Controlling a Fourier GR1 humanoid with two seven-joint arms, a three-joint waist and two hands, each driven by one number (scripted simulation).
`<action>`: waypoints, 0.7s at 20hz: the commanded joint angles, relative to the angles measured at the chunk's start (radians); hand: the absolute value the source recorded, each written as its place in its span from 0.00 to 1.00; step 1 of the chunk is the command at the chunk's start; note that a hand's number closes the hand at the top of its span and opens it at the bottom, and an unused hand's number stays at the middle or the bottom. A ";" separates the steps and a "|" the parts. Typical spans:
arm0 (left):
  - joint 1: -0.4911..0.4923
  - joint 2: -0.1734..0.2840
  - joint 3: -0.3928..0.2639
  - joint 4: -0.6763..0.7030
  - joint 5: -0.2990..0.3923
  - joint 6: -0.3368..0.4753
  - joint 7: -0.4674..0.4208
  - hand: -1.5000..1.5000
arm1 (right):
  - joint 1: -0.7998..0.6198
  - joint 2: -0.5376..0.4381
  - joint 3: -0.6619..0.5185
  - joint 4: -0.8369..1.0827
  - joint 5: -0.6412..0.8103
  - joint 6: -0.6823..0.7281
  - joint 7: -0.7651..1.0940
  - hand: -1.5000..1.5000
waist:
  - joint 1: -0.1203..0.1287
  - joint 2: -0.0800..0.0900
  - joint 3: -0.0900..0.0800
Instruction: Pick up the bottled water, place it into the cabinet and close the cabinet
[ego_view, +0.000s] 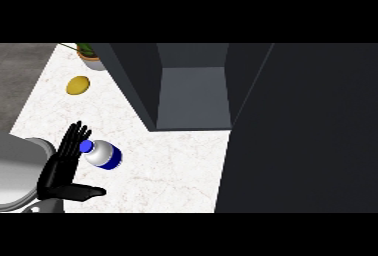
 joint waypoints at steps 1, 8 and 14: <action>-0.075 0.026 -0.003 0.194 -0.053 0.003 -0.158 0.00 | 0.063 -0.020 0.039 -0.186 0.048 -0.008 0.064 0.00 | -0.007 0.000 -0.001; -0.143 0.037 -0.014 0.388 -0.072 0.028 -0.287 0.00 | 0.026 -0.029 0.016 -0.146 0.026 -0.019 0.041 0.00 | -0.013 0.003 -0.002; -0.191 0.020 -0.020 0.460 -0.049 0.014 -0.310 0.00 | -0.021 -0.032 0.031 -0.170 0.049 -0.057 0.097 0.00 | -0.017 0.002 -0.003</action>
